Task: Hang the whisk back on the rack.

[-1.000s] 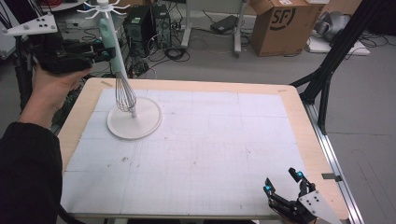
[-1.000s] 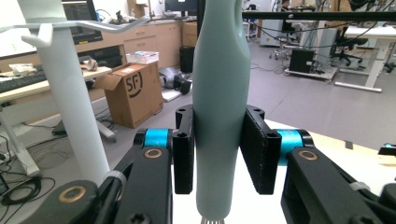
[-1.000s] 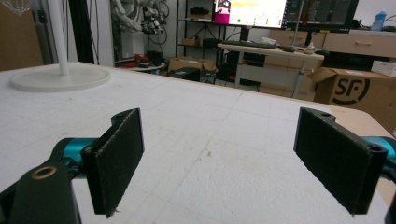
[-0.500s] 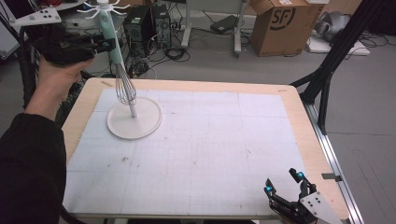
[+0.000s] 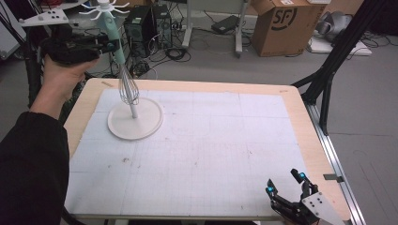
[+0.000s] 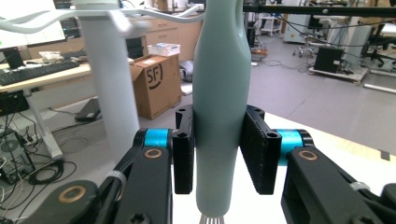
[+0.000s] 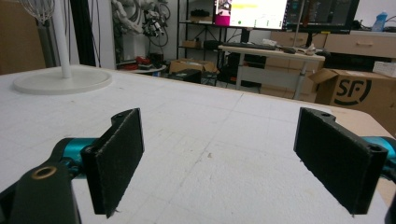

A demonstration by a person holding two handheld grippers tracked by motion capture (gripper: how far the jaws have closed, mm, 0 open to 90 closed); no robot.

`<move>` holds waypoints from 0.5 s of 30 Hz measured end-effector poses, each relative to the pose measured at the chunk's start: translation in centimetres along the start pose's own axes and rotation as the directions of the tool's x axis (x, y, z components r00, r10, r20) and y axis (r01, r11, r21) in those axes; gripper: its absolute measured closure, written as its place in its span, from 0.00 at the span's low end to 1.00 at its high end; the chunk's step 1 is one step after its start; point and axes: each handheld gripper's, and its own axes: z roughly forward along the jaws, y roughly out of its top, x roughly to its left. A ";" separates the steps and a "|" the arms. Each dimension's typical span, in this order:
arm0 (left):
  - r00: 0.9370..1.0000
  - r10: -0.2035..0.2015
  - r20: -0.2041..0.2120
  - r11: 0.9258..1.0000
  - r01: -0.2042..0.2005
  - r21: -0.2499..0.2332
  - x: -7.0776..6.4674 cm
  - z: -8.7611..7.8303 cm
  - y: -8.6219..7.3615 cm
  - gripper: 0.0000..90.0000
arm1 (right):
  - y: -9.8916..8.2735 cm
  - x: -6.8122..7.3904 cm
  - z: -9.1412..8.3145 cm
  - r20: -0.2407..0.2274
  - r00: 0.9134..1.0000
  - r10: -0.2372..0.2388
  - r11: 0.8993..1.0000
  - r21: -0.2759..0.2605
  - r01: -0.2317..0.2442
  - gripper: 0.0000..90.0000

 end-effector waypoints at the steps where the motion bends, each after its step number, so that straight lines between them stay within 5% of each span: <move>1: 1.000 -0.001 0.001 1.000 0.001 0.001 0.0 0.1 0.0 0.75 | 0.0 0.0 0.0 0.000 1.000 -0.001 1.000 0.000 0.001 0.17; 15: 1.000 0.012 0.010 1.000 -0.013 0.013 -0.6 1.0 0.5 0.75 | 0.0 -0.1 0.0 -0.001 1.000 -0.001 1.000 -0.001 0.001 0.17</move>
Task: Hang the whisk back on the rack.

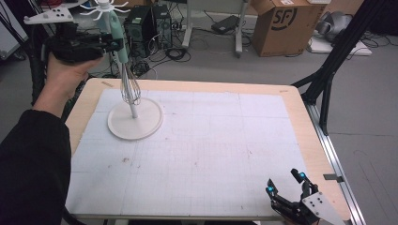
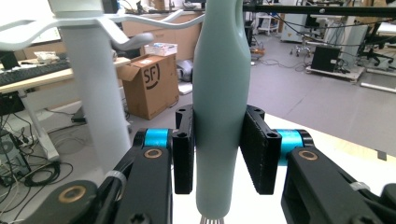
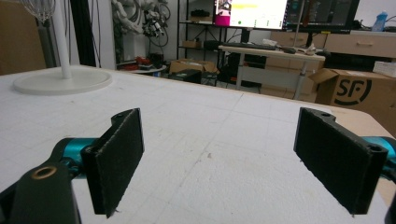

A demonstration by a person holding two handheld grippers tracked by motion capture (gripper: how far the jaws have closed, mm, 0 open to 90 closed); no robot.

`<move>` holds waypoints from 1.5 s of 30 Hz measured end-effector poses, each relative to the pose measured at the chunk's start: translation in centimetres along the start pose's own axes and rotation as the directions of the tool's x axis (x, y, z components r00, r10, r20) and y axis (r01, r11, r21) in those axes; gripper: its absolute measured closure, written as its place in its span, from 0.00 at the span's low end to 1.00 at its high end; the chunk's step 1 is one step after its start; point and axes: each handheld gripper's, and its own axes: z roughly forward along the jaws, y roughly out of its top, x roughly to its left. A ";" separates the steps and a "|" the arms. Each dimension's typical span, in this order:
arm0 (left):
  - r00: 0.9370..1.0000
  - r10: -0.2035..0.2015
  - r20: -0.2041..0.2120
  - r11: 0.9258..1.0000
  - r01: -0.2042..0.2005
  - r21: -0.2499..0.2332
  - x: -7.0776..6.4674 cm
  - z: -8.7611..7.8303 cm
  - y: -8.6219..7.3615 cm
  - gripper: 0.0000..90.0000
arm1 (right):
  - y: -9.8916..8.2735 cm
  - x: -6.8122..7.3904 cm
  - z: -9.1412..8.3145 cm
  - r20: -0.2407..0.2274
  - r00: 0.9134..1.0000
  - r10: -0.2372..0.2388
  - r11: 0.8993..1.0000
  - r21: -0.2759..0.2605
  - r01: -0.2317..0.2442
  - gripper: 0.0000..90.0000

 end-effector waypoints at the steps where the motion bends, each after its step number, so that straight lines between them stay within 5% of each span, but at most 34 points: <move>1: 1.000 0.003 -0.001 1.000 -0.003 0.005 0.0 0.1 0.0 0.75 | 0.0 0.0 0.0 0.002 1.000 0.002 1.000 -0.002 -0.002 0.17; 20: 0.997 -0.020 -0.069 1.000 0.022 0.020 0.7 0.3 -0.3 0.75 | 0.1 0.0 -0.1 -0.001 1.000 0.001 1.000 -0.013 -0.001 0.17; 34: 0.996 -0.056 -0.065 0.997 0.052 -0.064 1.5 -0.2 -1.8 0.74 | 0.1 -0.1 -0.2 0.000 1.000 0.001 1.000 -0.011 -0.001 0.17; 45: 0.996 -0.025 -0.084 0.995 0.017 -0.098 1.3 -0.3 -2.3 0.72 | 0.0 0.0 -0.2 0.003 1.000 0.002 1.000 -0.003 -0.002 0.17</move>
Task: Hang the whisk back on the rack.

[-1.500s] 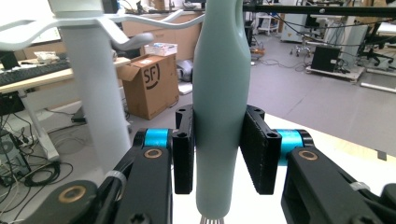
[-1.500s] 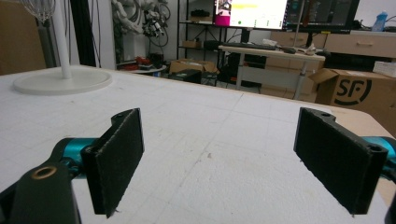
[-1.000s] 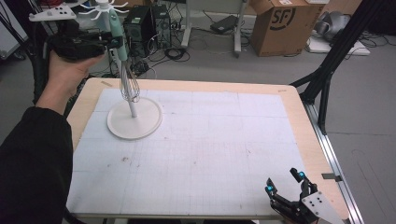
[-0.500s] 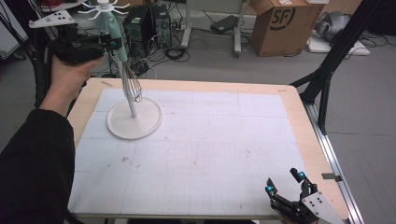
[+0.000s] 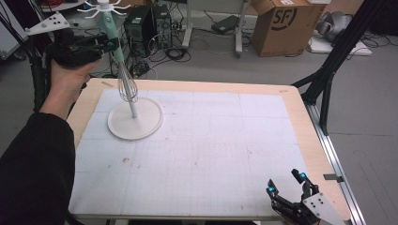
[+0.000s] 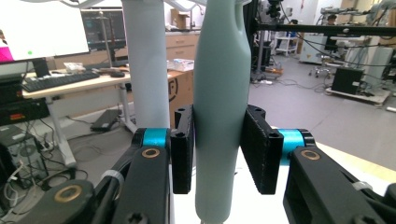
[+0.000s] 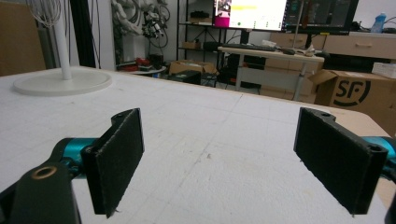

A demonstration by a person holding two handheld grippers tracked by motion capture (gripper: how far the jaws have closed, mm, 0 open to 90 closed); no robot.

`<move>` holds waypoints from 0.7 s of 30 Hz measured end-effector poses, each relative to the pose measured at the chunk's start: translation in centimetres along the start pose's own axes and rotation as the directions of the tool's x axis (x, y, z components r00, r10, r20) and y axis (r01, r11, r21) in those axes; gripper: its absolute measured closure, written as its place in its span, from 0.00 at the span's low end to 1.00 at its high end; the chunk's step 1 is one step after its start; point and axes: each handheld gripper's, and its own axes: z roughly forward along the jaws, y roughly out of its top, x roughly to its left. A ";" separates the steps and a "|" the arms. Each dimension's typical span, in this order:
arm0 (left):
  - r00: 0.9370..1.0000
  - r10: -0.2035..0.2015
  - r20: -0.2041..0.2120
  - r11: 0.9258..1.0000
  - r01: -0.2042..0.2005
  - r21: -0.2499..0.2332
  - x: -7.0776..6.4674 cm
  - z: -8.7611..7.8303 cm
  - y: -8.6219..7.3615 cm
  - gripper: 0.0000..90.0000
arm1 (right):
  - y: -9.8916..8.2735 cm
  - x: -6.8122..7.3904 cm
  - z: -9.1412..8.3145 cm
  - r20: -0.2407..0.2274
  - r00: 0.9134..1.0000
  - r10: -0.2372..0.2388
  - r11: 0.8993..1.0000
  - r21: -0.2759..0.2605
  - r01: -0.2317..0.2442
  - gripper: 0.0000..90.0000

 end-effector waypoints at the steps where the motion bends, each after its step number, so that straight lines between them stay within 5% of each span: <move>1: 1.000 -0.002 -0.005 1.000 0.002 -0.005 0.0 0.0 0.0 0.69 | 0.0 0.0 0.0 -0.001 1.000 0.001 1.000 0.000 -0.001 0.17; 21: 1.000 -0.010 -0.022 0.999 0.008 -0.052 -0.9 -1.8 -4.0 0.35 | 0.0 0.1 0.0 -0.003 1.000 -0.010 1.000 -0.001 0.010 0.17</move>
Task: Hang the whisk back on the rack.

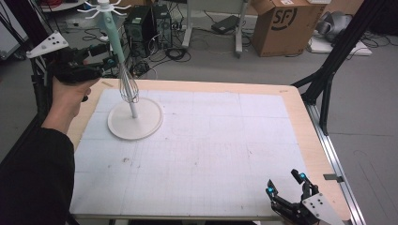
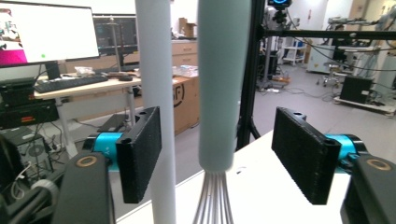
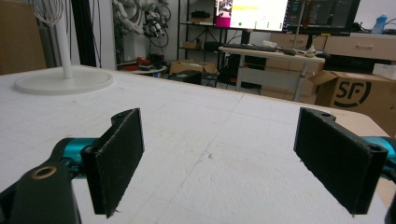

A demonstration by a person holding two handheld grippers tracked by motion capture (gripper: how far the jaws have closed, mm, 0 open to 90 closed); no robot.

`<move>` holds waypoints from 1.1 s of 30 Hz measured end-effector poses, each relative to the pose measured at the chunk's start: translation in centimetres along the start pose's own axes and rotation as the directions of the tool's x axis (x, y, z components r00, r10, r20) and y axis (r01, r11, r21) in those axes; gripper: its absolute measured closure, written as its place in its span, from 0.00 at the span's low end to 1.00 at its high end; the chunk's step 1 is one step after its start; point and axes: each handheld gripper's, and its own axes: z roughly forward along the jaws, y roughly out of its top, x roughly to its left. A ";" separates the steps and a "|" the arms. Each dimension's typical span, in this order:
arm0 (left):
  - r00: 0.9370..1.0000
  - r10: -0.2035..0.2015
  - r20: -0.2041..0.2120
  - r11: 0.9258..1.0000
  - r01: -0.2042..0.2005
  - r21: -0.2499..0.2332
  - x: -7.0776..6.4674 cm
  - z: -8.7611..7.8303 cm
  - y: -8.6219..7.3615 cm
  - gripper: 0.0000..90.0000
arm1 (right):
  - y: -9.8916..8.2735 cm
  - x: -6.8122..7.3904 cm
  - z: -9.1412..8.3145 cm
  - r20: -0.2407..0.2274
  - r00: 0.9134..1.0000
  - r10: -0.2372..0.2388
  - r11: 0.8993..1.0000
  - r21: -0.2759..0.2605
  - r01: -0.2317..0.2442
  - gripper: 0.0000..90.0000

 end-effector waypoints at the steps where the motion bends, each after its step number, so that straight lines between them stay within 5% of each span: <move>1: 1.000 -0.001 0.005 1.000 0.001 -0.002 -0.1 -0.2 -0.3 0.34 | 0.0 0.0 0.0 0.000 1.000 0.000 1.000 0.001 0.000 0.17; 8: 1.000 0.014 -0.001 1.000 -0.014 -0.019 -0.6 -1.3 -1.6 0.29 | 0.0 0.1 0.0 0.002 1.000 -0.001 1.000 0.003 0.001 0.17; 17: 0.995 0.093 0.023 0.994 -0.091 -0.059 -2.7 -2.5 -3.8 0.23 | 0.0 0.1 0.0 0.003 1.000 0.000 1.000 0.000 0.000 0.17; 33: 0.994 0.098 0.051 0.991 -0.092 -0.102 -6.0 -4.9 -8.5 0.20 | 0.0 0.3 0.1 0.001 1.000 -0.007 1.000 0.002 0.007 0.17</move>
